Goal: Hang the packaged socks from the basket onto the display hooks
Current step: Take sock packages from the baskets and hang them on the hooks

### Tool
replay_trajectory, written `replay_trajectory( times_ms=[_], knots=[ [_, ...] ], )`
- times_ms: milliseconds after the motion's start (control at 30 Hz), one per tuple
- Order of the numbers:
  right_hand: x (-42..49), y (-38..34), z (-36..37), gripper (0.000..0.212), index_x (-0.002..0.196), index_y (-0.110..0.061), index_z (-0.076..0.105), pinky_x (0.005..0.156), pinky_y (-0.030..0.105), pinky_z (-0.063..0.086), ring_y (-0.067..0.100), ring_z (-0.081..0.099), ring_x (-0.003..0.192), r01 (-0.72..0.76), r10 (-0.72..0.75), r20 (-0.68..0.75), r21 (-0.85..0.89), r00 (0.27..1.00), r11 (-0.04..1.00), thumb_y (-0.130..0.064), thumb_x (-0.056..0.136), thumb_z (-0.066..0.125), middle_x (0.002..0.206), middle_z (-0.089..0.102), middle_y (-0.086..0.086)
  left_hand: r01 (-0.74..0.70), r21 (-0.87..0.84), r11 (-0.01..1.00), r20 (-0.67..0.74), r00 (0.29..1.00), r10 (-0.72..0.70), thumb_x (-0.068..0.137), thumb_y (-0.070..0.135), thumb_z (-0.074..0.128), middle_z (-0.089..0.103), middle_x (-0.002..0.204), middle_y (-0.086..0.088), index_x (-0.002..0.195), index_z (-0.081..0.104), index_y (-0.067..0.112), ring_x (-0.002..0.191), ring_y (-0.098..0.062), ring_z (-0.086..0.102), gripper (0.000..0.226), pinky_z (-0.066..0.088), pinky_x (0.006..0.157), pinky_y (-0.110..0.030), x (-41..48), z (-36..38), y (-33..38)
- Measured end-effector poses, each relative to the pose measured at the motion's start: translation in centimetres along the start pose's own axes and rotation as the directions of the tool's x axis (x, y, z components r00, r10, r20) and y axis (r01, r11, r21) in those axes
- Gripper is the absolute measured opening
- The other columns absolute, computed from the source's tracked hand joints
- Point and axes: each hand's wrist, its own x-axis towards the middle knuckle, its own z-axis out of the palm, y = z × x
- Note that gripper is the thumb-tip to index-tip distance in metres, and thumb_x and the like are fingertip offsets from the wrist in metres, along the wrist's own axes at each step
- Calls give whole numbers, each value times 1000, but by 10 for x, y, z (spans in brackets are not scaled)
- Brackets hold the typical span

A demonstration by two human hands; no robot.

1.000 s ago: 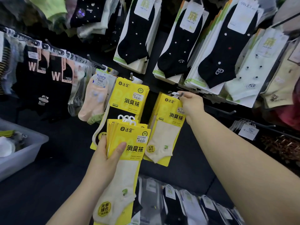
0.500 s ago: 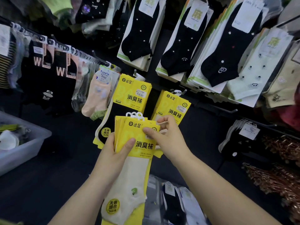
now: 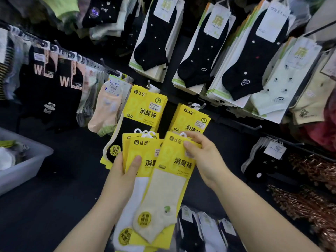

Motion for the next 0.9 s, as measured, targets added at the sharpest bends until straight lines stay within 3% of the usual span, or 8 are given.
replay_trajectory(
  times_ms=[100,300,400,467,600,667,767,900],
  knots=[
    [14,-5,-17,17,91,-28,70,85,35,51,20,61,93,-15,38,-195,116,980,993,-16,93,58,115,68,2,-78,111,991,-27,996,81,93,34,53,69,87,27,98,55,34,79,7,65,6,46,61,-11,2,-5,5],
    [61,-35,-33,17,81,-26,71,92,49,52,25,64,93,6,65,-392,176,918,984,-18,91,60,94,70,2,-89,172,981,-25,995,94,93,34,52,70,102,7,104,51,38,93,-12,66,11,47,71,-26,3,-15,12],
    [85,-39,-24,21,74,-28,72,84,43,56,25,66,96,15,31,-381,117,924,993,-15,89,63,96,72,2,-77,168,983,-33,996,84,93,34,52,69,99,11,96,50,43,91,-6,65,10,45,67,-22,4,-15,12],
    [100,-37,-19,20,72,-28,70,71,32,55,21,65,85,-7,39,-416,78,908,997,-15,86,65,90,71,0,-69,166,984,-35,996,76,93,33,52,70,95,13,94,51,43,86,-2,66,9,44,66,-20,4,-14,10],
    [119,-28,-16,19,72,-26,58,56,28,52,19,63,71,-58,100,-603,90,792,994,-15,85,67,86,64,1,-51,165,985,-20,998,55,93,35,52,69,87,29,96,53,38,76,10,64,5,43,62,-18,5,-13,6],
    [117,-18,-10,18,71,-25,58,53,26,47,20,61,77,-49,56,-664,29,745,998,-17,86,66,90,62,2,-55,158,986,-14,998,58,93,35,52,68,88,29,99,55,36,77,10,64,7,44,64,-18,5,-13,4],
    [104,5,-1,6,80,-23,65,84,31,43,16,43,98,-56,-166,-666,-299,728,953,-21,86,64,111,53,1,-58,157,986,-6,998,60,93,35,52,66,89,33,101,56,35,79,13,63,9,43,63,-13,6,-12,2],
    [99,20,0,16,101,-28,67,98,33,37,15,31,104,-11,-250,-469,-486,847,874,-19,92,56,116,36,-3,-45,184,982,9,999,44,92,37,52,68,89,29,100,55,36,79,13,63,9,44,56,-5,6,-8,-2]
  ],
)
